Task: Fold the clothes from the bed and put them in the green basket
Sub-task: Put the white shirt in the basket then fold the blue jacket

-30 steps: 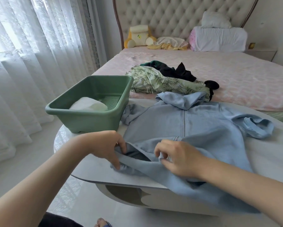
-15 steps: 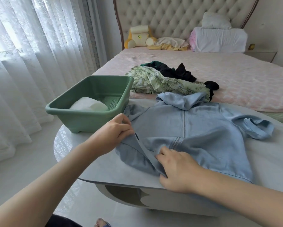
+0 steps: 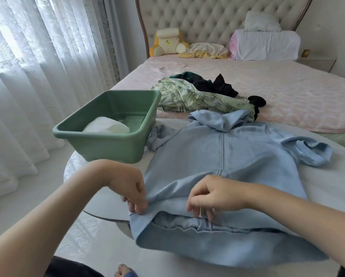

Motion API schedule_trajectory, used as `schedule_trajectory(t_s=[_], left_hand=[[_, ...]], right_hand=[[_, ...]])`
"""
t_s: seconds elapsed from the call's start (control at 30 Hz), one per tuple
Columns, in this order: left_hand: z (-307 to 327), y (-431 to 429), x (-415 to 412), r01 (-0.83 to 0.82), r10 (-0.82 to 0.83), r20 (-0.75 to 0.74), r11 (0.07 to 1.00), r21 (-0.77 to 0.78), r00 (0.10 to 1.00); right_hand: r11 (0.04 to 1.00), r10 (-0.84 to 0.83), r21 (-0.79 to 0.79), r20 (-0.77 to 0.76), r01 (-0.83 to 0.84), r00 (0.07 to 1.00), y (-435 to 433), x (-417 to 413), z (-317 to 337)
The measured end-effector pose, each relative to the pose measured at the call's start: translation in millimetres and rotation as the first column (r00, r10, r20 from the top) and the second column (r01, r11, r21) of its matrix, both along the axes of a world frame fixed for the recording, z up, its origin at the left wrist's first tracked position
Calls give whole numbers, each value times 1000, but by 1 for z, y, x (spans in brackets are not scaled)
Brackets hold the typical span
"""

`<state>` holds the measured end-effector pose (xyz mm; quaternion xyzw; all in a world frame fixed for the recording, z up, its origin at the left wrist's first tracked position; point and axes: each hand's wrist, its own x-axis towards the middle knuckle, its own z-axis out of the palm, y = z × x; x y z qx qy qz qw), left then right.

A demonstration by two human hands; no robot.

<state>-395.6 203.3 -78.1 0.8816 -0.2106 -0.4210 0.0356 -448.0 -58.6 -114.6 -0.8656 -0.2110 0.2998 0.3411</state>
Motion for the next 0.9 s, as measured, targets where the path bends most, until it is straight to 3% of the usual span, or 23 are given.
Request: schedule_trajectory(t_s=[0.03, 0.1, 0.17, 0.27, 0.37, 0.47, 0.53, 0.63, 0.7, 0.83, 0.9], left_hand=[[-5, -6, -2, 17, -17, 31, 1000, 21, 999], [-13, -16, -7, 30, -35, 110, 998, 46, 993], [-18, -26, -16, 71, -89, 177, 992, 104, 980], [-31, -39, -27, 180, -232, 329, 967, 183, 915], [-34, -41, -26, 182, -183, 413, 982, 43, 892], [-20, -35, -19, 92, -53, 257, 985, -146, 965], [-13, -36, -21, 102, -100, 28, 989, -110, 995], [-16, -53, -26, 144, -145, -242, 989, -24, 959], [-19, -69, -24, 135, -152, -177, 986, -102, 972], [-24, -110, -22, 181, -138, 167, 942, -284, 976], [-31, -133, -29, 212, -154, 217, 938, -276, 964]], right_hand=[[998, -7, -60, 138, 16, 990, 0, 1, -4], [956, 135, -289, 318, -39, 938, 0, 2, -9], [906, 237, -412, 313, -93, 920, -1, -1, -14], [908, 236, -403, 273, -112, 933, -5, -5, -11], [894, 225, -436, 241, -102, 944, -14, -6, -2], [873, 212, -484, 253, -66, 944, -23, -2, 0], [897, 173, -438, 219, -62, 960, -28, -1, 6], [927, 172, -327, -64, -183, 983, -37, -6, 19], [931, 192, -278, -179, -237, 965, -42, -11, 18], [927, 177, -320, -79, -193, 981, -54, -12, 9], [920, 146, -358, -58, -157, 988, -66, -14, 12]])
